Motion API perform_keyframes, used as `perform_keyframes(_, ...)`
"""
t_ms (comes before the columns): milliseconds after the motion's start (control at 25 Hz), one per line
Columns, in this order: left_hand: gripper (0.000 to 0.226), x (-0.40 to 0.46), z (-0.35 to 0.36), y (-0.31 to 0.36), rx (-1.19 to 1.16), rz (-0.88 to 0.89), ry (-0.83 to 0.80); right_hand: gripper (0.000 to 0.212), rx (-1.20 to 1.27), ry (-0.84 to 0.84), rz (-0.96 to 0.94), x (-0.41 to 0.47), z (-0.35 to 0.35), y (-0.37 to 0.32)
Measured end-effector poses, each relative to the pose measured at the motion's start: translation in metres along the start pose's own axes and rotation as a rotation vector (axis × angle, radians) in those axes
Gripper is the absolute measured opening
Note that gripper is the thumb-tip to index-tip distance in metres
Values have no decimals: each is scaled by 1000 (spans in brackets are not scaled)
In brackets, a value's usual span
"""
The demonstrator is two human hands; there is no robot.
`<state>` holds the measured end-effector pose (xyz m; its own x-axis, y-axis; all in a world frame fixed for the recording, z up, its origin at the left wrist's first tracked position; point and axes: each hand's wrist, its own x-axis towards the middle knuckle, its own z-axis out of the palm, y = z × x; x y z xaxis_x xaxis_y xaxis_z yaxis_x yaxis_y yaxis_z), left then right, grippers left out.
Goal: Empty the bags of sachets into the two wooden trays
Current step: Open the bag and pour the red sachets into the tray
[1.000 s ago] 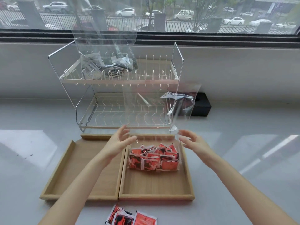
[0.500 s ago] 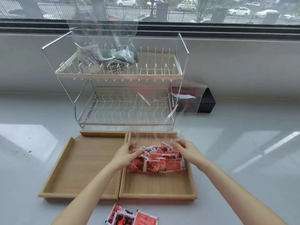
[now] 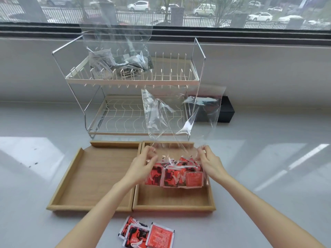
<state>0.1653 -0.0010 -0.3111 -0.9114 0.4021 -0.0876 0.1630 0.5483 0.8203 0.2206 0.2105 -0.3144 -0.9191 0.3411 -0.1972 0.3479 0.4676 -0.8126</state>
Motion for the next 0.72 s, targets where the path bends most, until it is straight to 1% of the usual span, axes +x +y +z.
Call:
perform_keyframes(160, 11, -17, -4, -2, -144, -75, -8, 25, 27, 44, 48, -20, -7, 4)
perform_keyframes(360, 20, -46, -2, -26, -227, -303, -59, 31, 25, 12, 108, -51, -2, 15)
perform_keyframes(440, 25, -55, 3, -29, -243, -359, -36, 31, -5, -8, 135, -58, 2, 19)
perform_keyframes(520, 40, -61, 8, -27, -273, -367, -6, 38, -32, -31, 199, -61, 5, 21)
perform_keyframes(600, 63, -68, 9, -25, -265, -305, -26, 50, -2, -68, 250, -65, 6, 24)
perform_keyframes(680, 84, -74, 9, -30, -178, -236, -72, 57, -4, -120, 256, -73, 2, 26)
perform_keyframes(720, 91, -77, 10, -33, -111, -206, -92, 60, -9, -140, 235, -77, 1, 28)
